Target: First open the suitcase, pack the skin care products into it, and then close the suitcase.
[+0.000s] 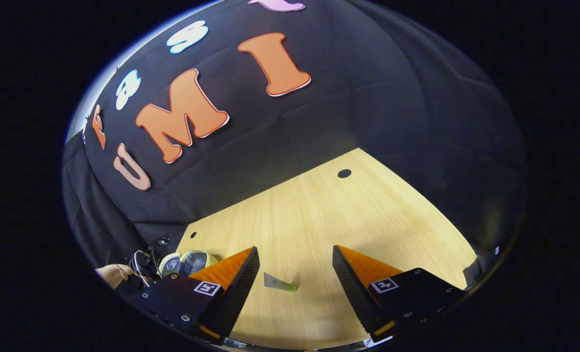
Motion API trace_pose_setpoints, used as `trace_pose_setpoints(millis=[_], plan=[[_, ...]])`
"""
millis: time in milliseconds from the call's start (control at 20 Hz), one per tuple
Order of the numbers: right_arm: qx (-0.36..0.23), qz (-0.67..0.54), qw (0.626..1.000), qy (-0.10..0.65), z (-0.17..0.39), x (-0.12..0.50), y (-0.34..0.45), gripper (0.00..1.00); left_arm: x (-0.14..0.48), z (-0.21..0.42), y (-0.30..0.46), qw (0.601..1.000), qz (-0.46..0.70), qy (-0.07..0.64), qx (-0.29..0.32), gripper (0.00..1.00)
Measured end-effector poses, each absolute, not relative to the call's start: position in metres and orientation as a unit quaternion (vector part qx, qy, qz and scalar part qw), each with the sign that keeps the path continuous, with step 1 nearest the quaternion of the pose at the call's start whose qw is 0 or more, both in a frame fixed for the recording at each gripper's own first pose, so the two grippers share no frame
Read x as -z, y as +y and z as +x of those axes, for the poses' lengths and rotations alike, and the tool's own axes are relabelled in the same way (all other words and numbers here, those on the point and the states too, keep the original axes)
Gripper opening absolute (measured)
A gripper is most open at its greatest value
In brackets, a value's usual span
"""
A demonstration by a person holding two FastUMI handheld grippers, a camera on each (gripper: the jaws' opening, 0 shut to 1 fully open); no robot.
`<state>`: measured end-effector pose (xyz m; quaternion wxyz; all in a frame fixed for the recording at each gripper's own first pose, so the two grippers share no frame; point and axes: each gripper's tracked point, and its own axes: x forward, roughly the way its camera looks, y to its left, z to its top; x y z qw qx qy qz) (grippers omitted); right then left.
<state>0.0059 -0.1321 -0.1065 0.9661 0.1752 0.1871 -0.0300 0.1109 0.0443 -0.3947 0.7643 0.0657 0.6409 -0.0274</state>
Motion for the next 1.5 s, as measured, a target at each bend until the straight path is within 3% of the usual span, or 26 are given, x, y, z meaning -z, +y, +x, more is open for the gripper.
trace_pose_setpoints(millis=[200,350,500,700,1100,1350,1400,1450,1500], plan=[[0.039,0.17,0.963,0.204,0.004,0.117,-0.125,0.95,0.405,0.125,0.058,0.762,0.091,0.641,0.024,0.31],[0.037,0.164,0.963,0.208,0.007,0.118,-0.114,0.95,0.39,0.138,0.054,0.772,0.124,0.621,0.053,0.42],[0.025,0.151,0.966,0.206,0.012,0.114,-0.102,0.95,0.364,0.15,0.058,0.79,0.167,0.588,0.053,0.99],[0.007,0.131,0.97,0.203,0.024,0.114,-0.083,0.95,0.336,0.157,0.055,0.834,0.171,0.524,0.043,1.0],[-0.062,0.009,0.972,0.225,0.047,0.14,-0.036,0.95,0.238,0.139,0.018,0.942,0.099,0.318,0.029,0.99],[-0.092,-0.074,0.958,0.261,0.055,0.18,-0.031,0.95,0.212,0.125,0.008,0.975,0.021,0.221,0.012,0.99],[-0.095,-0.085,0.954,0.273,0.056,0.191,-0.03,0.88,0.213,0.123,0.012,0.978,0.009,0.209,0.005,0.99],[-0.098,-0.095,0.949,0.283,0.058,0.203,-0.028,0.96,0.214,0.121,0.015,0.98,-0.002,0.197,-0.002,0.99],[-0.105,-0.101,0.944,0.295,0.057,0.214,-0.027,0.96,0.215,0.117,0.015,0.982,-0.01,0.19,-0.006,0.99]])
